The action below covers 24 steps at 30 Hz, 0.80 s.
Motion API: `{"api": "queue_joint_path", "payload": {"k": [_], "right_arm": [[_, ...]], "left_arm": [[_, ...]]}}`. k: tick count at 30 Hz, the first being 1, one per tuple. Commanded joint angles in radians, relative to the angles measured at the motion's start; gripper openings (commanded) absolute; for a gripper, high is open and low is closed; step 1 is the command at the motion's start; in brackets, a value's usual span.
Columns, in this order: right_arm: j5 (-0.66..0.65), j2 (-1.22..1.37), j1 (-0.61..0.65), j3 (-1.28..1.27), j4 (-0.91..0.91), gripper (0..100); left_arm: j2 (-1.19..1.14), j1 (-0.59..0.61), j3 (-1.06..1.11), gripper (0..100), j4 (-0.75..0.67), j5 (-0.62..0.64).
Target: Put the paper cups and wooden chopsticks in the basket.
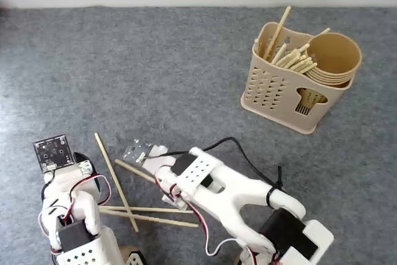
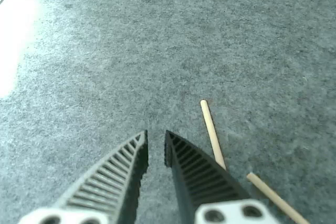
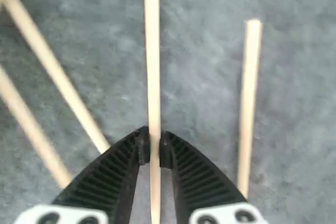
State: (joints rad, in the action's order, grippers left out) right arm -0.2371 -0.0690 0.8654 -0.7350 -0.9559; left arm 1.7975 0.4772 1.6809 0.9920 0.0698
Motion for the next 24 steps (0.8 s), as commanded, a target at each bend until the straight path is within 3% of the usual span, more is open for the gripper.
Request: {"api": "queue_joint_path", "payload": {"k": [1,12,21,24], "right_arm": [[-0.005,-0.107,-0.081,0.032,-0.036,0.8],[-0.252,-0.262,-0.222,0.029,-0.268,0.8],[-0.310,-0.133,-0.325,0.029,-0.275,1.5],[-0.305,-0.128,-0.320,0.031,-0.277,9.5]], "left_arm": [[0.002,0.005,-0.007,5,0.002,-0.009],[0.002,0.005,-0.007,5,0.002,-0.009],[0.002,0.005,-0.007,5,0.002,-0.009],[0.002,0.005,-0.007,5,0.002,-0.009]]}}
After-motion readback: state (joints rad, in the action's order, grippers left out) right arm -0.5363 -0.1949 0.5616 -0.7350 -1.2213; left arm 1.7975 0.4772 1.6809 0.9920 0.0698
